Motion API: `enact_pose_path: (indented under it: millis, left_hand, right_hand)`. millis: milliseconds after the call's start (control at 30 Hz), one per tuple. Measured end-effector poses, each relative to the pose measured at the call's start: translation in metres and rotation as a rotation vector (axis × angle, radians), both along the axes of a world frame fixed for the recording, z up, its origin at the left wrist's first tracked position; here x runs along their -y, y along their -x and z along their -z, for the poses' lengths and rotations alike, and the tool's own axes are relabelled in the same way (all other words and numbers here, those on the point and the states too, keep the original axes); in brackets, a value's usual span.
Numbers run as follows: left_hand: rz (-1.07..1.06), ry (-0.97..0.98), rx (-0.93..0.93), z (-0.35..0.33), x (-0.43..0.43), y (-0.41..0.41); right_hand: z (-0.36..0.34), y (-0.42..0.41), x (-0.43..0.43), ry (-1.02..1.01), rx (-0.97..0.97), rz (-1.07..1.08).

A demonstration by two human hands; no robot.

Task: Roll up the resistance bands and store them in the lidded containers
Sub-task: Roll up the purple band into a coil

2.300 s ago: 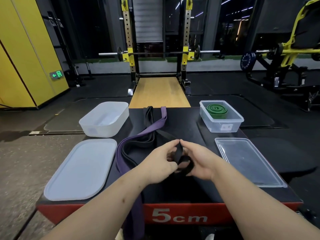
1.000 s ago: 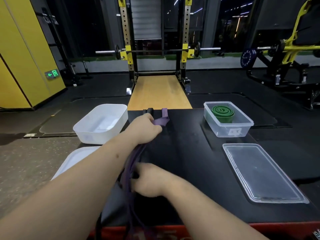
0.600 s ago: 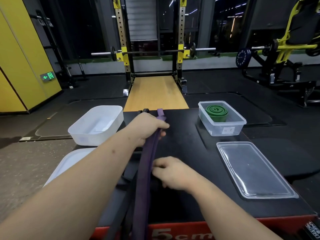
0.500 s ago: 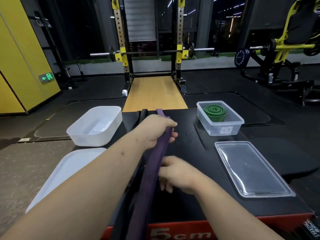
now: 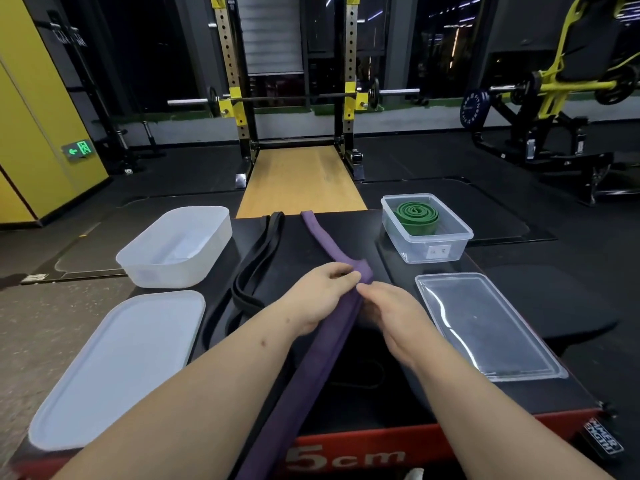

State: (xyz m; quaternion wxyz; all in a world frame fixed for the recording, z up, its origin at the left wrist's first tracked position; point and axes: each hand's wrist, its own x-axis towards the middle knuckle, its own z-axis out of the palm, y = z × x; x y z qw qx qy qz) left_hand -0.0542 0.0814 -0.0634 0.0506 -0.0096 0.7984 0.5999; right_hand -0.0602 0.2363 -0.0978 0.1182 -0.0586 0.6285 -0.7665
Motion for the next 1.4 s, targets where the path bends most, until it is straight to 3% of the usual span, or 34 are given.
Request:
enact_pose_path:
  millis: [67,167,267,333,500,633,700,767,867,1000,1100,1167,1267,1400]
  left_hand:
    - [0.042,-0.109,0.012,0.003,0.000,-0.004]
    - [0.081,-0.306,0.171,0.012,0.007,-0.010]
    - [0.146,-0.189,0.259,0.020,0.020,-0.017]
    - [0.176,0.088,0.235,0.015,0.028,-0.020]
    - [0.372,1.090,0.257,-0.011,0.061,-0.022]
    - [0.573,1.561,0.519,-0.026,0.076,-0.022]
    - [0.685,1.690,0.499,-0.027,0.062,-0.022]
    - [0.558,1.566,0.210,-0.023,0.051,-0.020]
    - [0.205,0.994,-0.120,-0.016,0.043,-0.016]
    - [0.099,0.006,0.010,-0.016,0.013,-0.020]
    - [0.100,-0.455,0.157,-0.012,0.010,-0.017]
    - [0.120,-0.585,0.230,-0.010,0.013,-0.013]
    - [0.134,-0.588,0.180,-0.007,0.010,-0.015]
    - [0.088,-0.659,0.104,0.001,0.008,-0.014]
  right_hand:
    - [-0.007,0.003,0.000,-0.054,-0.022,0.037]
    - [-0.020,0.014,0.001,-0.094,0.006,0.124]
    - [-0.040,0.030,-0.005,-0.091,0.057,0.239]
    - [-0.057,0.042,-0.012,-0.049,0.095,0.308]
    - [-0.093,0.056,-0.029,-0.003,0.171,0.282]
    - [-0.093,0.056,-0.026,-0.063,0.181,0.135]
    - [-0.088,0.053,-0.018,-0.085,0.184,0.057]
    - [-0.083,0.050,-0.009,-0.106,0.185,0.020]
    - [-0.073,0.049,0.007,-0.130,0.169,0.016]
    - [-0.057,0.051,0.023,-0.040,0.186,-0.034]
    - [-0.060,0.060,0.026,-0.080,0.148,-0.040]
    - [-0.064,0.068,0.026,-0.141,0.104,-0.055]
    - [-0.060,0.080,0.025,-0.195,0.120,-0.110]
    - [-0.046,0.095,0.018,-0.133,0.347,-0.110]
